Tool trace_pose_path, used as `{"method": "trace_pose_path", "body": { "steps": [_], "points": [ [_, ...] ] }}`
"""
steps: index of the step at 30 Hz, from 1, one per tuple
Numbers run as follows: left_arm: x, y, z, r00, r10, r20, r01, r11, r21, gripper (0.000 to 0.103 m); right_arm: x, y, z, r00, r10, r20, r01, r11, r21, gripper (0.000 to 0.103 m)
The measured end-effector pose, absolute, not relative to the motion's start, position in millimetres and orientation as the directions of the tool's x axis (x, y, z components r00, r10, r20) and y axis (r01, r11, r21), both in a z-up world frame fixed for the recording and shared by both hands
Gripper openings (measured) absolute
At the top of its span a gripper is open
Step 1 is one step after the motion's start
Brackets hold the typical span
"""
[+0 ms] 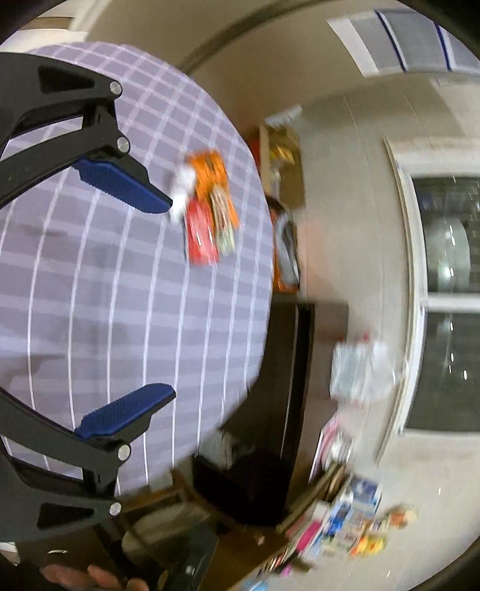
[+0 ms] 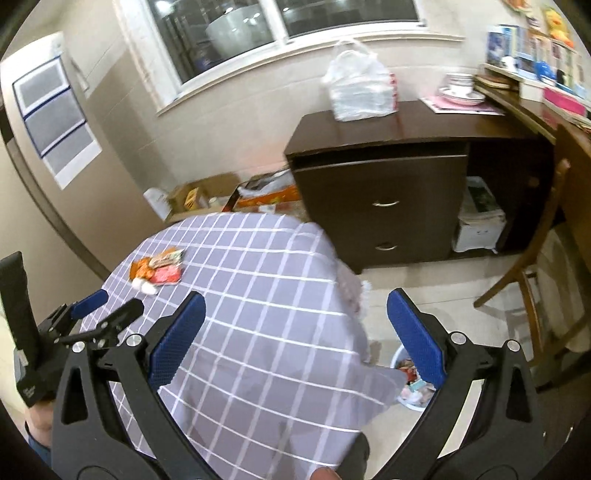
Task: Collect trash
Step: 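Return both open tools to the table above the remaining trash, then grasp the white plastic bottle with the left tool while the right tool grasps the red packet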
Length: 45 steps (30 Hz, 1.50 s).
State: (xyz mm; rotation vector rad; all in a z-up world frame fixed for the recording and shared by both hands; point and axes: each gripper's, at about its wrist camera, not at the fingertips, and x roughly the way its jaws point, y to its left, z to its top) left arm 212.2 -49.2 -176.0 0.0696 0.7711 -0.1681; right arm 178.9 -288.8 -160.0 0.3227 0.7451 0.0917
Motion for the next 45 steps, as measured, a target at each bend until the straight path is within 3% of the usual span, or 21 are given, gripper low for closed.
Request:
{"method": "trace_pose_path", "body": {
  "steps": [11,20,21,22,25,38,45],
  "points": [
    [249.1,37.6,-210.3,0.675,0.008,-0.738,-0.031,0.999,-0.018,0.091,206.5,-232.6,-171.0,0.687,0.248,-0.683,-0.062,0.956,0.285,0.097],
    [294.7,52.3,-238.5,0.632,-0.014,-0.775,-0.038,0.998,-0.049,0.091,237.2,-213.6,-184.6,0.655,0.268,-0.707,-0.104,0.958,0.266,0.097],
    [298.3,52.9,-241.0,0.627,-0.023,-0.779,-0.033,0.998,-0.057,0.087,239.7,-212.2,-185.7,0.652,0.269,-0.709,-0.108,0.958,0.265,0.097],
    [301.0,53.1,-243.3,0.620,-0.042,-0.783,-0.022,0.997,-0.071,0.075,243.6,-209.7,-187.0,0.648,0.272,-0.711,-0.114,0.958,0.262,0.097],
    [299.9,55.2,-247.5,0.619,-0.079,-0.782,0.001,0.995,-0.099,0.052,254.3,-201.5,-190.5,0.635,0.285,-0.718,-0.139,0.957,0.257,0.097],
    [273.9,95.9,-241.1,0.638,-0.130,-0.759,0.011,0.987,-0.159,0.050,317.3,-109.3,-216.9,0.532,0.369,-0.762,-0.317,0.921,0.224,0.097],
    [264.7,116.1,-233.5,0.647,-0.132,-0.751,0.022,0.988,-0.155,0.050,345.7,-55.7,-239.2,0.508,0.345,-0.789,-0.325,0.925,0.195,0.096]
  ]
}}
